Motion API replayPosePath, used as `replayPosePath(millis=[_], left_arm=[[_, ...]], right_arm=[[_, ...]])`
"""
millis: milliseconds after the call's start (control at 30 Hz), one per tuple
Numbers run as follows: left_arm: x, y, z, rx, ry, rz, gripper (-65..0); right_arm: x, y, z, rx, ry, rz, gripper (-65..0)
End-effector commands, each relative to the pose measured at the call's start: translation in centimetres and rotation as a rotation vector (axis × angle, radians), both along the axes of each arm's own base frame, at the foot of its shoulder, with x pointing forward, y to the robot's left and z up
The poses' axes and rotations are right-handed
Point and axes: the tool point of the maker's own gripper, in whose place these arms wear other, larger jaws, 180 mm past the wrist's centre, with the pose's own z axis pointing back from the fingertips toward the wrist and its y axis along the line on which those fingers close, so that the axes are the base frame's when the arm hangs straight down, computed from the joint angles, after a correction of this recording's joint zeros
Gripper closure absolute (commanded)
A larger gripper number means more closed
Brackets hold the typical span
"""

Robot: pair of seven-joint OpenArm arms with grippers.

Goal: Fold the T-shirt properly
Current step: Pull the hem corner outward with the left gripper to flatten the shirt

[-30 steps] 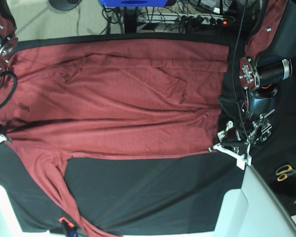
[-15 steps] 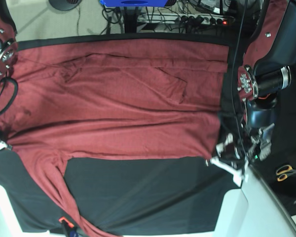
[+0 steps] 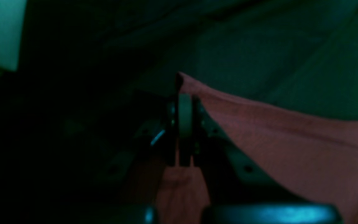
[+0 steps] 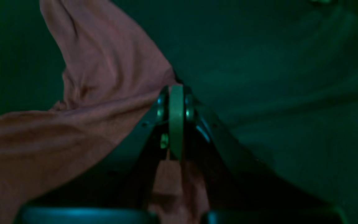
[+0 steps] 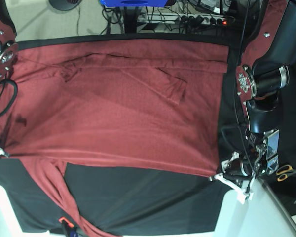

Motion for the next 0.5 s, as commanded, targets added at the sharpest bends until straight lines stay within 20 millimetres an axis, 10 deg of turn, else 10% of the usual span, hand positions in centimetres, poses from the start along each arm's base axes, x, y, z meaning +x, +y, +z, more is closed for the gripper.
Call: replayPosePath(millis=[0,467], left_arm=[[1.7,0.7,2.7,0.012,-0.078,0.010,0.0],[-0.3,0.9,2.9,-0.184,-0.163,0.085,0.0]], right_arm=[[1.6,-1.3,2.9,-0.028,-0.090,-0.013,-0.2],[2.0,0.5,1.3,-0.046,-0.061,0.054,-0.2]])
